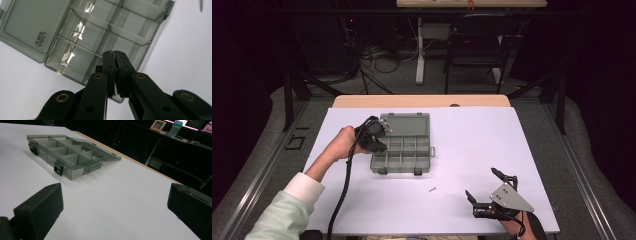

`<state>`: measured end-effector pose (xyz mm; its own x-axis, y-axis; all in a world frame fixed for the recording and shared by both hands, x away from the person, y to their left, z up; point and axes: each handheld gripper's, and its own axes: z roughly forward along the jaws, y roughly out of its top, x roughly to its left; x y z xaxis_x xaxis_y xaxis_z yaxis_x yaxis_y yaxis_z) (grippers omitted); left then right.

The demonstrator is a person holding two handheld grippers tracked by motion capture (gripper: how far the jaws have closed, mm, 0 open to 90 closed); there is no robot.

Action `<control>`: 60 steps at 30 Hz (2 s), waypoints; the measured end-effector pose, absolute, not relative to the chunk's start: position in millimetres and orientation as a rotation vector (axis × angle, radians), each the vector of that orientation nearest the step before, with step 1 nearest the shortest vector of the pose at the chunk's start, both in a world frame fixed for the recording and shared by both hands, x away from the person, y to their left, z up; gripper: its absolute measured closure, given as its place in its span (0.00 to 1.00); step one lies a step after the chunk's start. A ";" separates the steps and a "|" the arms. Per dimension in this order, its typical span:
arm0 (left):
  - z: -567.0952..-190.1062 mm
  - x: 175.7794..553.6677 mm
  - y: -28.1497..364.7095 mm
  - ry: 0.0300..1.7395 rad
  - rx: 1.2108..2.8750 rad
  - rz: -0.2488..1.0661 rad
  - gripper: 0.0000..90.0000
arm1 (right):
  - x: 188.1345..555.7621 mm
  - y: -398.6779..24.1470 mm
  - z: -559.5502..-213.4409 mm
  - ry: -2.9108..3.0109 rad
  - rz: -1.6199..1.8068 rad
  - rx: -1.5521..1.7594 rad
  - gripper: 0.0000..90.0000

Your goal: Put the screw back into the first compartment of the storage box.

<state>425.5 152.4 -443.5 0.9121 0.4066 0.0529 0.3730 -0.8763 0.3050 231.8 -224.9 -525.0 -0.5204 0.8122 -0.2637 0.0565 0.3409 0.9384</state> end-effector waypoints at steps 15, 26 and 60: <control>-449.8 452.0 164.1 0.697 2.780 0.160 0.97 | 230.7 -225.8 -524.2 1.854 1.229 0.771 0.00; -462.7 468.5 169.6 0.774 2.774 0.134 0.97 | 230.8 -225.9 -524.4 1.853 1.236 0.767 0.00; -451.6 449.7 160.0 0.778 2.665 0.166 0.23 | 230.9 -225.6 -524.4 1.855 1.235 0.762 0.00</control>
<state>449.7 160.0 -451.6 0.8417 0.5398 0.0118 0.4977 -0.7841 0.3707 230.9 -225.6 -524.4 -0.5278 0.8060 -0.2679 0.0640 0.3522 0.9337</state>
